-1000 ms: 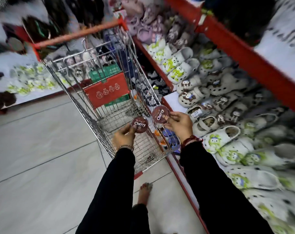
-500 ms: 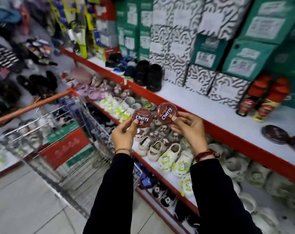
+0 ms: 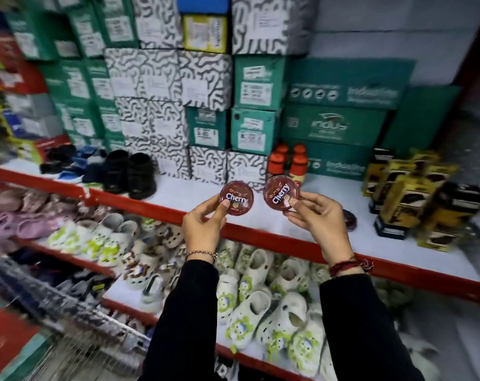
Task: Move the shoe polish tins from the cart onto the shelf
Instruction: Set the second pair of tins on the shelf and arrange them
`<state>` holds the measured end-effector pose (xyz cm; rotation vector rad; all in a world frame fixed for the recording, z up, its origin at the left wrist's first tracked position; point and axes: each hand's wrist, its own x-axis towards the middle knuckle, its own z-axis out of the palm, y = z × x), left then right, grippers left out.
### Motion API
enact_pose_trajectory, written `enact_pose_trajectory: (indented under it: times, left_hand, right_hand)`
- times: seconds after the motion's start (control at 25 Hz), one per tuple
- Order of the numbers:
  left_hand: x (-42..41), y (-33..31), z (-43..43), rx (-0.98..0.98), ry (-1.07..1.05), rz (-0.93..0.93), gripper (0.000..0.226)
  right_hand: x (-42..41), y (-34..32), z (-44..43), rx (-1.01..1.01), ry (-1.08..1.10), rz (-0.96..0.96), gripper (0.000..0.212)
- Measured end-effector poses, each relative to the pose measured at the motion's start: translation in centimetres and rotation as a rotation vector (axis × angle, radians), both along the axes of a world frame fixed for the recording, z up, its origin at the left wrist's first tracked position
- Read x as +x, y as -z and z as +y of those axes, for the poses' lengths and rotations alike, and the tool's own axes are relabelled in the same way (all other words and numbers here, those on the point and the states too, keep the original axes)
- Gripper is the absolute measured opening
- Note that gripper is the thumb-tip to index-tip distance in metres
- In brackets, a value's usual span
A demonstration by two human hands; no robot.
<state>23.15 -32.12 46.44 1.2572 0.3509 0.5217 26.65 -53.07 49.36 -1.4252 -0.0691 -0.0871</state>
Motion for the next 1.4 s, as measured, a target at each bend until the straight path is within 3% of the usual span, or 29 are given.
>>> enact_pose_trajectory:
  times: [0.2,0.48,0.64,0.84,1.24,1.4]
  left_hand:
    - [2.6,-0.2,-4.7,0.248,0.114,0.095,0.029]
    - [5.3,-0.4,-8.8,0.638,0.238,0.318,0.034]
    - [6.4,-0.9,-9.5,0.736,0.308,0.425,0.032]
    - [7.0,-1.6,-10.3,0.913,0.413,0.481,0.026]
    - [7.2,-1.5,-10.8,1.041,0.494,0.472,0.016]
    - [7.7,-1.2,-10.7,1.045,0.574,0.488,0.027]
  right_hand:
    - [-0.1,0.2,-6.9,-0.203,0.206,0.071,0.008]
    - [0.4,2.3,-11.3,-0.563,0.397,0.181,0.022]
    - [0.5,2.3,-11.2,-0.639,0.461,0.225,0.007]
    - [1.2,1.8,-10.1,-0.937,0.47,0.268,0.02]
    - [1.5,2.0,-10.1,-0.983,0.34,0.267,0.023]
    - [1.5,1.8,-10.3,-1.012,0.287,0.21,0.037]
